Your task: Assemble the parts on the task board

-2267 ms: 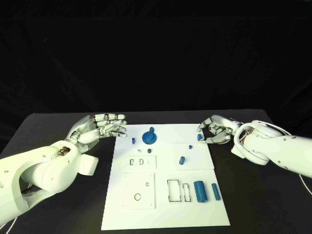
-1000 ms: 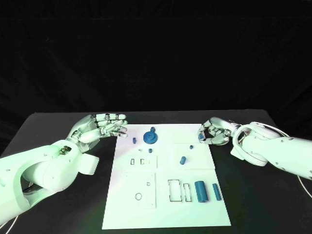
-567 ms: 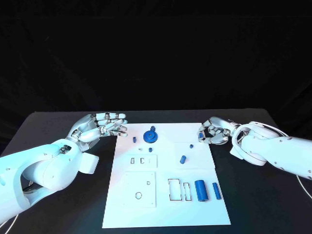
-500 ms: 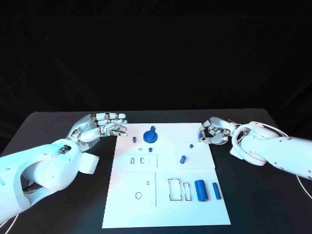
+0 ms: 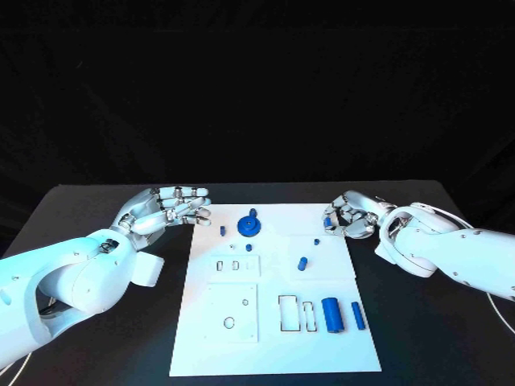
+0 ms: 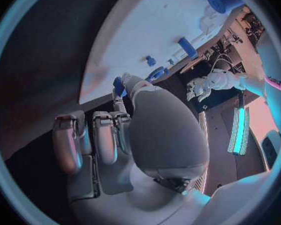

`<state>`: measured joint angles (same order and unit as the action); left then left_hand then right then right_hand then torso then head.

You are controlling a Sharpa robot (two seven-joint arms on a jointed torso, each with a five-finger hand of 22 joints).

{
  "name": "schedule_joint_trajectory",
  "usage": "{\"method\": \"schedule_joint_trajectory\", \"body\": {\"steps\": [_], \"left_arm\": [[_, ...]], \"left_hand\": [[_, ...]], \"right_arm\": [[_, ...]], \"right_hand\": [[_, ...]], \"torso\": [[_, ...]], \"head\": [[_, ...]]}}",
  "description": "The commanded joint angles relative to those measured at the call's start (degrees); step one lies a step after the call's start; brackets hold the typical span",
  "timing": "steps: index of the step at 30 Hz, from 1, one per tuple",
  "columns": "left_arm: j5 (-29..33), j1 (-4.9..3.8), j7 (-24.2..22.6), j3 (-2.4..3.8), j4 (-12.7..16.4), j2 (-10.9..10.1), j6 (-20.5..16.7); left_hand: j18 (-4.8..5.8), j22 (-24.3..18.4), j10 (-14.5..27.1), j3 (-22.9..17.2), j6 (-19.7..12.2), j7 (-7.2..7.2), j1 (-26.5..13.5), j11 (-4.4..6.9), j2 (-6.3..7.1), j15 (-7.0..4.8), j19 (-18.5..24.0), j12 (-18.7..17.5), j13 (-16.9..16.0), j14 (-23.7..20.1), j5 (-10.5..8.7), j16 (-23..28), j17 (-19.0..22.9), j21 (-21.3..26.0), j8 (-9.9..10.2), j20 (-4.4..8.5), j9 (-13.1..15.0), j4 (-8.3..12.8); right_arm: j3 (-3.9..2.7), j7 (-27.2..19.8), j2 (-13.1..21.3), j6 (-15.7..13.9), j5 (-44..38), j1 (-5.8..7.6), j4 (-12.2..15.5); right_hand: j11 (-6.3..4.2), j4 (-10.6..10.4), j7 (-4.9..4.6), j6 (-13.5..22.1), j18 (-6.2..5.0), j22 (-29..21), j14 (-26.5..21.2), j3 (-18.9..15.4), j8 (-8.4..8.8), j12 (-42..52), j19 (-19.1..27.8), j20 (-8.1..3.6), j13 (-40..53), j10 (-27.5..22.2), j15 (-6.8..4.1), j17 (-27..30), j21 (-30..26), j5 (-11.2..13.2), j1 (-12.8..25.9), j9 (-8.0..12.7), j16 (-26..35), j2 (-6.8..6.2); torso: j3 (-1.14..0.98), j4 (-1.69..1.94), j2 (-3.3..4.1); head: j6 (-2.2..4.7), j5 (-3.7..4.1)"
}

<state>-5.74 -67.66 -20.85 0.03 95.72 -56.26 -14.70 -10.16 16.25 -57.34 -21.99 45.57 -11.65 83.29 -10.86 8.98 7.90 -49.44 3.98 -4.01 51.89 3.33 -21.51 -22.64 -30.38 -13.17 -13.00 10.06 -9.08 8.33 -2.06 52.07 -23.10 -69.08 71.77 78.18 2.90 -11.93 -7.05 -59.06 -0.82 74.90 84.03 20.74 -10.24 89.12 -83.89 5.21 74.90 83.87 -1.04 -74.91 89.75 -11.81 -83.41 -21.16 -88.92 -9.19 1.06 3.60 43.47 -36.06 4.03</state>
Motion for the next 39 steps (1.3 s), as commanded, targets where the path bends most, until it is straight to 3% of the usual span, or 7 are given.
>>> {"method": "schedule_joint_trajectory", "body": {"steps": [1, 5, 10, 20, 25, 30, 39], "left_arm": [[-0.25, -0.01, -0.02, 0.03, -0.04, 0.16, 1.22], [-0.31, -0.01, 0.17, 0.02, -0.25, 0.33, 1.27], [-0.34, -0.01, 0.26, 0.01, -0.75, 0.58, 1.16], [-1.07, -0.01, 0.82, 0.0, -2.08, 1.38, 0.61], [-1.81, -0.01, 1.16, -0.01, -2.68, 1.89, 0.61], [-2.18, -0.01, 1.3, -0.01, -2.96, 1.99, 0.58], [-2.38, -0.02, 1.52, -0.01, -3.06, 2.08, 0.64]], "left_hand": [[0.05, 0.07, 0.28, -0.11, -0.47, -2.29, -0.39, 0.02, -0.13, 0.04, 0.3, -0.15, 0.04, -0.26, -0.28, -0.21, -0.07, -0.31, 0.26, -0.04, 0.08, 0.17], [0.06, 0.07, 0.28, -0.12, -0.47, -2.29, -0.39, 0.02, -0.13, 0.05, 0.34, -0.14, 0.04, -0.29, -0.28, -0.2, -0.07, -0.31, 0.26, -0.05, 0.08, 0.18], [0.07, 0.08, 0.27, -0.12, -0.47, -2.29, -0.39, 0.02, -0.13, 0.06, 0.4, -0.13, 0.03, -0.34, -0.28, -0.18, -0.07, -0.31, 0.26, -0.06, 0.08, 0.2], [0.08, 0.1, 0.24, -0.12, -0.44, -2.35, -0.48, 0.0, -0.17, 0.08, 0.56, -0.1, 0.02, -0.42, -0.28, -0.18, -0.1, -0.33, 0.24, -0.1, 0.1, 0.16], [0.01, 0.25, 0.01, -0.18, -0.2, -2.49, -0.71, -0.04, -0.32, 0.04, 0.7, 0.05, -0.05, -0.09, -0.27, -0.54, -0.32, -0.6, 0.12, -0.12, 0.16, 0.06], [-0.14, 0.77, -1.12, -0.39, 0.1, -2.42, -0.91, 0.2, -0.31, -0.22, 0.81, 0.64, -0.29, 0.6, -0.27, -1.57, -0.93, -1.51, -0.01, -0.08, 0.26, 0.1], [-0.2, 1.2, -1.45, -0.56, 0.15, -2.4, -1.04, 0.28, -0.21, -0.39, 0.78, 0.82, -0.34, 1.04, -0.27, -2.41, -1.41, -2.27, -0.01, 0.01, 0.29, 0.13]], "right_arm": [[-0.13, 4.18, 0.02, -2.71, -0.11, 0.63, 1.61], [-0.21, 8.17, -0.07, -3.48, -1.49, 1.81, 4.91], [-0.34, 12.25, -1.22, -3.03, -4.31, 2.66, 9.41], [-0.3, 19.98, -7.21, -1.72, -7.48, 2.28, 15.02], [-0.08, 23.57, -10.61, -0.88, -9.97, 1.5, 16.15], [0.21, 26.56, -12.96, 0.15, -12.92, 0.45, 16.63], [0.65, 29.02, -16.09, 0.45, -15.9, -1.58, 15.98]], "right_hand": [[-0.46, 0.15, 0.01, -0.25, 0.82, 15.1, 5.43, 0.52, -0.27, -0.56, -6.11, -0.5, 13.77, 4.98, -0.43, -12.76, 0.25, -0.16, 0.04, -0.16, -0.29, 0.67], [-0.61, 0.97, 0.12, -0.2, 0.82, 15.1, 5.42, 2.16, -0.59, -0.82, -6.11, -0.66, 13.55, 4.78, -0.58, -12.73, 0.25, -0.29, -0.45, -0.34, -0.27, 1.09], [-0.62, 0.98, 0.13, -0.24, 0.82, 15.1, 5.41, 2.67, -0.83, -1.3, -6.11, -0.7, 13.14, 4.43, -0.59, -12.67, 0.25, -0.19, 0.25, -0.47, -0.24, 0.59], [-0.72, 0.77, 0.24, -0.14, 0.82, 15.1, 5.39, 3.54, -1.15, -1.91, -6.11, -0.8, 12.61, 4.0, -0.69, -12.64, 0.25, -0.15, 1.32, -0.65, -0.22, 0.52], [-0.74, 0.7, 0.25, -0.08, 0.82, 15.1, 5.3, 3.82, -1.25, -2.15, -6.11, -0.82, 12.42, 3.85, -0.71, -12.28, 0.25, -0.13, 1.69, -0.72, -0.08, 0.6], [-0.81, 0.36, 0.34, -0.08, 0.82, 15.1, 5.25, 3.95, -1.52, -2.25, -6.11, -0.88, 12.35, 3.82, -0.77, -12.08, 0.25, -0.05, 2.83, -0.88, 0.01, 0.28], [-0.92, 0.18, 0.48, -0.21, 0.82, 15.1, 5.22, 4.08, -1.81, -2.44, -6.11, -0.95, 12.2, 3.72, -0.86, -11.95, 0.25, -0.03, 3.5, -1.04, 0.07, 0.08]], "torso": [[0.1, -0.06, -0.16], [0.13, -0.03, -0.25], [0.04, -0.22, -0.46], [0.12, -0.27, -0.81], [0.3, -0.12, -0.99], [0.19, -0.31, -0.79], [0.13, -0.25, -0.75]], "head": [[-0.08, -0.1], [-0.11, 0.03], [-0.61, -0.4], [-1.51, -1.82], [-1.81, -2.22], [-1.32, -2.52], [-1.77, -2.72]]}}
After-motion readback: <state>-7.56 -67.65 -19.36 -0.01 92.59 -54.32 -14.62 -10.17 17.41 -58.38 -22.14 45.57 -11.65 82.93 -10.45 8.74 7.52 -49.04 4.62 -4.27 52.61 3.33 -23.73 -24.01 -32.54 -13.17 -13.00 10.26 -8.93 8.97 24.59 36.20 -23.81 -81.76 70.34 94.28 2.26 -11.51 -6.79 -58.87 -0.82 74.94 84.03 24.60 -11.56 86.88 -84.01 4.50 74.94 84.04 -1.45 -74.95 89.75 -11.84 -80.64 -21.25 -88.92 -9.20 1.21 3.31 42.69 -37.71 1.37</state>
